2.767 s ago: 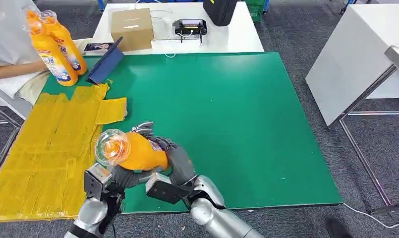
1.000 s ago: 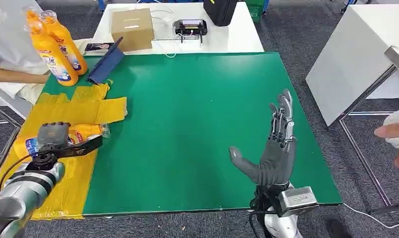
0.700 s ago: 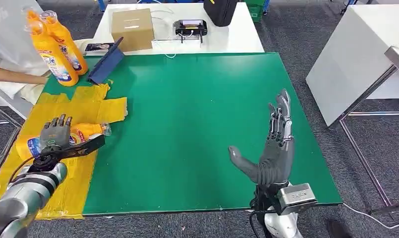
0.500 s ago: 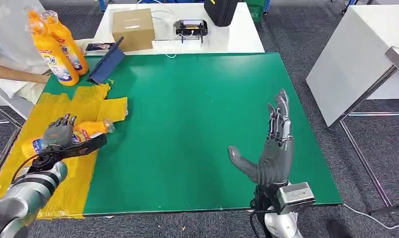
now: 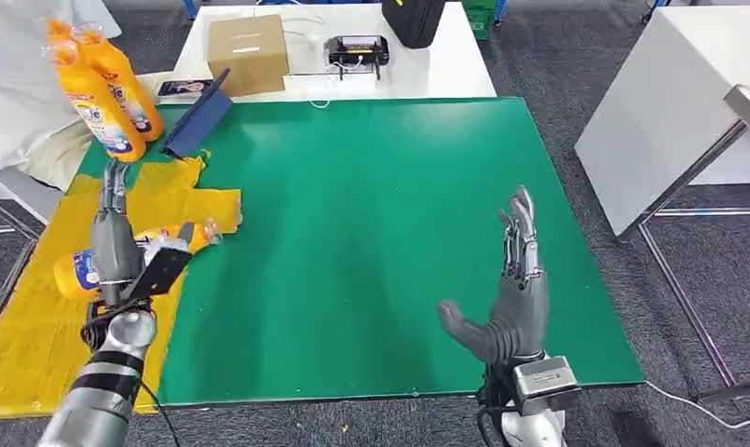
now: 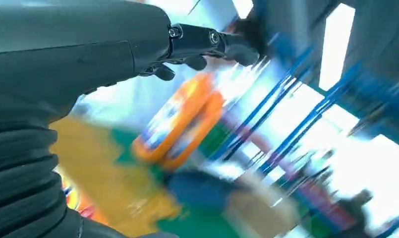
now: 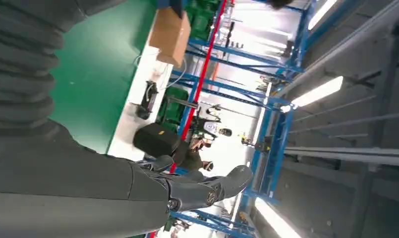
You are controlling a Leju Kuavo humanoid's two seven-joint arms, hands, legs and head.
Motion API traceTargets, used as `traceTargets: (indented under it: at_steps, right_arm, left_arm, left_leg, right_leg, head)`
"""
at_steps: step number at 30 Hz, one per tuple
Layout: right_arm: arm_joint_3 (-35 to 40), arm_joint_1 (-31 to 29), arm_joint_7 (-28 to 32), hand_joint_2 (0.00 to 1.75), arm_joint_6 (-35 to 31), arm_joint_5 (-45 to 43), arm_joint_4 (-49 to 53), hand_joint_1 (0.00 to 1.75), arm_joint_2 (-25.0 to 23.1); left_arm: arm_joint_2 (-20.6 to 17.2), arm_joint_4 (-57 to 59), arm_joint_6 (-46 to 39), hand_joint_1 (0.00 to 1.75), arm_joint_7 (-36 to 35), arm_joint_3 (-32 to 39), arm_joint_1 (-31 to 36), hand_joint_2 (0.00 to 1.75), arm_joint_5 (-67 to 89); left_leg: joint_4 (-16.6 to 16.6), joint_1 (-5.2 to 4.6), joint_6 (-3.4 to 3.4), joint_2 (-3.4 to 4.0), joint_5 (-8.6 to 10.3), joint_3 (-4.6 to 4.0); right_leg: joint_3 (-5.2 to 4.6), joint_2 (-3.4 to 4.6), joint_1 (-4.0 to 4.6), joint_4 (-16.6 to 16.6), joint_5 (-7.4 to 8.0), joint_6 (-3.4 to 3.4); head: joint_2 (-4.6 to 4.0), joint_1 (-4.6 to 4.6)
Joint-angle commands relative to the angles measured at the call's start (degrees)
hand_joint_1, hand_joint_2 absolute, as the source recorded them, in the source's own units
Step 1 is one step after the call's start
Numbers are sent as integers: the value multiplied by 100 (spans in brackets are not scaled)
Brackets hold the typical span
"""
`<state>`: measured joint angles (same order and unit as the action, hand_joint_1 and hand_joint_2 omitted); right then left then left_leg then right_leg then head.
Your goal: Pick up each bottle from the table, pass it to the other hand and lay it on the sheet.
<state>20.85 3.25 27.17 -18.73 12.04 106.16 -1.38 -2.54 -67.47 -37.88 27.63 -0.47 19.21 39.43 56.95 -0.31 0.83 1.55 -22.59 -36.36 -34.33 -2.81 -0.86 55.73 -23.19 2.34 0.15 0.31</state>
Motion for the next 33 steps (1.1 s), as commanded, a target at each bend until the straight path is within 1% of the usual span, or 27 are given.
traceTargets:
  at_steps: [1,3,4,6,7,8,9,10,11,12,13,15,16,18,19,20,21,22,24,25,28,29,32,33]
  right_arm:
    - [-397,645,84,0,75,142,127,0,120]
    - [-404,649,93,0,79,144,134,0,110]
    - [-411,623,95,0,92,151,120,0,90]
    - [-412,613,95,0,96,153,115,0,83]
    - [-435,634,77,0,95,178,120,0,61]
    - [-479,736,30,0,97,253,155,0,52]
    - [-508,854,-49,0,142,231,178,0,77]
    - [-564,1001,-92,0,169,159,197,0,91]
    - [-681,1192,-86,0,66,168,167,0,56]
    - [-746,1288,-147,0,16,139,101,0,32]
    - [-809,1324,-211,0,28,49,-15,0,15]
    - [-960,1247,-225,0,-12,-38,-370,0,-53]
    - [-1021,1134,-243,0,-1,-98,-559,0,-86]
    - [-1094,961,-221,0,91,-176,-783,0,-134]
    - [-1094,882,-214,0,157,-197,-860,0,-149]
    - [-1100,810,-216,0,161,-192,-917,0,-180]
    - [-1109,787,-228,0,167,-195,-949,0,-193]
    - [-1109,769,-233,0,169,-195,-956,0,-200]
    - [-1109,769,-233,0,169,-195,-956,0,-200]
    - [-1109,769,-233,0,169,-195,-956,0,-200]
    - [-1170,761,-266,0,170,-239,-980,0,-236]
    - [-1170,746,-247,0,194,-255,-988,0,-241]
    - [-1134,748,-230,0,259,-303,-919,0,-242]
    - [-1108,757,-222,0,251,-291,-879,0,-245]
  left_arm:
    - [91,-2836,1247,0,-51,-1076,-1792,175,-1216]
    - [71,-2789,1239,0,-7,-1054,-1775,175,-1255]
    - [70,-2735,1246,0,20,-1015,-1713,175,-1280]
    - [72,-2721,1256,0,27,-1000,-1693,175,-1289]
    - [42,-2723,1619,0,-34,-1044,-1711,175,-1502]
    - [65,-2823,2026,0,-160,-1062,-1890,175,-1684]
    - [70,-2915,2595,0,-295,-1144,-2124,175,-2116]
    - [95,-2946,2990,0,-482,-1187,-2385,175,-2475]
    - [154,-2852,3167,0,-633,-1267,-2644,175,-2684]
    - [144,-2719,3221,0,-691,-1388,-2748,175,-2701]
    - [109,-2575,3371,0,-760,-1502,-2801,175,-2863]
    - [149,-2320,3533,0,-701,-1591,-2796,175,-3351]
    - [162,-2250,3615,0,-710,-1576,-2753,175,-3564]
    - [162,-2186,3714,0,-733,-1549,-2642,175,-3803]
    - [160,-2177,3762,0,-741,-1540,-2590,175,-3865]
    - [169,-2170,3800,0,-774,-1531,-2542,175,-3902]
    - [163,-2162,3864,0,-809,-1540,-2527,175,-3945]
    - [167,-2165,3869,0,-813,-1538,-2518,175,-3949]
    - [167,-2165,3869,0,-813,-1538,-2518,175,-3949]
    - [167,-2165,3869,0,-813,-1538,-2518,175,-3949]
    - [126,-2144,3984,0,-827,-1645,-2537,175,-3914]
    - [129,-2122,3984,0,-795,-1672,-2526,175,-3861]
    - [235,-2150,3896,0,-628,-1672,-2514,175,-3822]
    - [227,-2168,3875,0,-582,-1721,-2499,175,-3734]
  left_leg:
    - [-2,6,-8,-2,-26,33]
    - [-2,3,-6,-2,-22,11]
    - [2,8,-9,-5,-31,24]
    - [0,4,-7,-7,-21,7]
    - [6,10,-10,-16,-33,28]
    - [-1,5,-9,-11,-22,14]
    - [-2,5,-9,-10,-23,17]
    - [-2,8,-10,-15,-30,31]
    - [-5,7,-9,-6,-31,33]
    - [-12,0,-6,-7,-28,38]
    - [-17,4,-8,-11,-38,63]
    - [-13,0,-4,-11,-29,38]
    - [-13,6,-6,-18,-37,53]
    - [-11,4,-4,-8,-32,31]
    - [-14,8,-6,-11,-40,52]
    - [-12,5,-4,-11,-36,39]
    - [-9,4,-3,-9,-31,23]
    - [-10,8,-6,-15,-36,42]
    - [-9,3,-3,-10,-31,27]
    - [-11,7,-6,-15,-37,45]
    - [-8,6,-3,-17,-34,40]
    - [-7,9,-5,-19,-41,52]
    - [-9,2,-1,-14,-31,31]
    - [-7,5,-3,-18,-38,43]
  right_leg:
    - [36,24,2,-9,-18,-7]
    - [13,17,1,-5,-12,-8]
    - [29,24,4,-6,-20,-11]
    - [9,12,2,-3,-18,-4]
    - [34,18,5,-1,-30,-9]
    - [17,11,2,-3,-22,-4]
    - [20,13,1,-5,-22,-3]
    - [37,17,3,-7,-29,-5]
    - [37,23,2,-10,-27,-3]
    - [42,17,-4,-13,-26,0]
    - [70,23,-3,-22,-35,-2]
    - [42,12,-4,-15,-27,2]
    - [62,15,-1,-21,-34,0]
    - [36,14,-2,-17,-27,1]
    - [58,24,-1,-22,-31,-3]
    - [46,17,-3,-17,-28,-1]
    - [29,13,-2,-15,-23,1]
    - [51,20,0,-18,-29,-4]
    - [32,16,-3,-13,-24,1]
    - [52,23,-1,-16,-29,-3]
    - [47,16,-1,-15,-30,0]
    - [60,21,1,-16,-35,-2]
    - [38,12,-4,-11,-27,3]
    - [53,17,-3,-13,-33,0]
  head:
    - [0,0]
    - [0,0]
    - [0,0]
    - [0,2]
    - [0,0]
    - [0,0]
    - [0,0]
    - [0,2]
    - [0,-2]
    - [0,0]
    - [0,0]
    - [0,-2]
    - [0,2]
    - [0,0]
    - [0,0]
    - [0,0]
    - [0,0]
    - [0,0]
    - [0,0]
    - [0,-2]
    - [0,0]
    - [0,0]
    - [0,0]
    - [0,0]
